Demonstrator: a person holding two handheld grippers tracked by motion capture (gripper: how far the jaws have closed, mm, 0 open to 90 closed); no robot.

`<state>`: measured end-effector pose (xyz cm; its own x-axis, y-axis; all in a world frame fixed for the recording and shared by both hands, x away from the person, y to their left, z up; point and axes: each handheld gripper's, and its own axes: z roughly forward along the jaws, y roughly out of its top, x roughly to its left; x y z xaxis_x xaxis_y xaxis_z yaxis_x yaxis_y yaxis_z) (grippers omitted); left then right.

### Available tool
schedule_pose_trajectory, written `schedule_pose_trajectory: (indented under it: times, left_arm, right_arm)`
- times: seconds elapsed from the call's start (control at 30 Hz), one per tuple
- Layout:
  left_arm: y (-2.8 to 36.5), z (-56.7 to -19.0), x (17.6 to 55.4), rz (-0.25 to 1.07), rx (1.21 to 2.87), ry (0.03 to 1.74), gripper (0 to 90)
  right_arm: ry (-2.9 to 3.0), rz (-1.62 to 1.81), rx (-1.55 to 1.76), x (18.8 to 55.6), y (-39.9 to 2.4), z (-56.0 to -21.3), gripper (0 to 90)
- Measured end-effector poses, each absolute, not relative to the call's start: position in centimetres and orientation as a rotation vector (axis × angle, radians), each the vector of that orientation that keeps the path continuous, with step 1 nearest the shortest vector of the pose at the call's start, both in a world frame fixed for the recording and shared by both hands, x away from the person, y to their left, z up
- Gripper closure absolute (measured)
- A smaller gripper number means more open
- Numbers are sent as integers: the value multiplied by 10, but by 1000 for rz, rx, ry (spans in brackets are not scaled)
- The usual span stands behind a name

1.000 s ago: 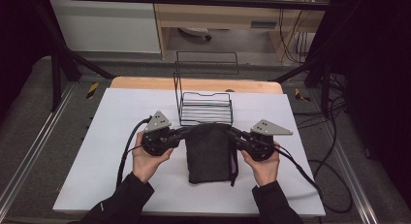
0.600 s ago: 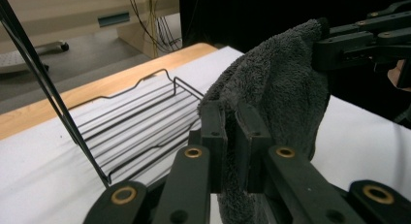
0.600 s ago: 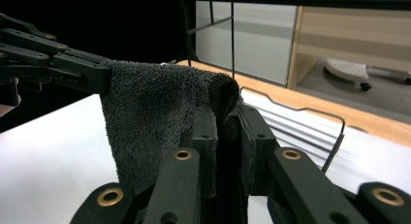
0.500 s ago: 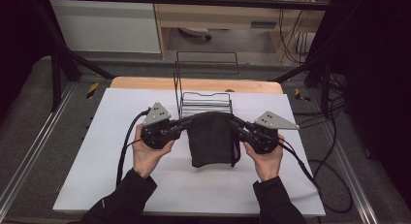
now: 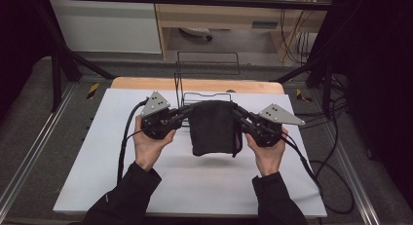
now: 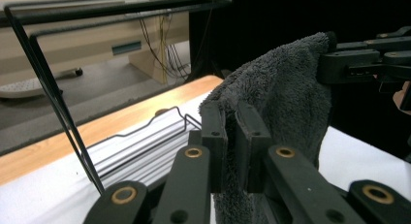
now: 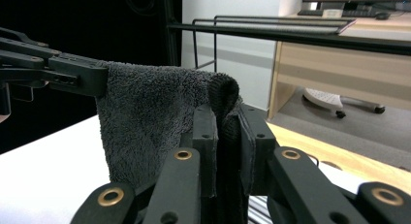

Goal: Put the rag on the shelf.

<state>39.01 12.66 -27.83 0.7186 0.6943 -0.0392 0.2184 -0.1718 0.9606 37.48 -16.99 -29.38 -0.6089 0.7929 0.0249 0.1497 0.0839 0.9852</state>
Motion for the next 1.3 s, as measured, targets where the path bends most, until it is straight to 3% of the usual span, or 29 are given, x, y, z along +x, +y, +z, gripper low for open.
schedule_pose_trajectory:
  times: [1.3]
  left_arm:
    - [133, -196, 413, 637, 1529, 677, 836]
  right_arm:
    - [1582, 1622, 826, 402, -152, -215, 798]
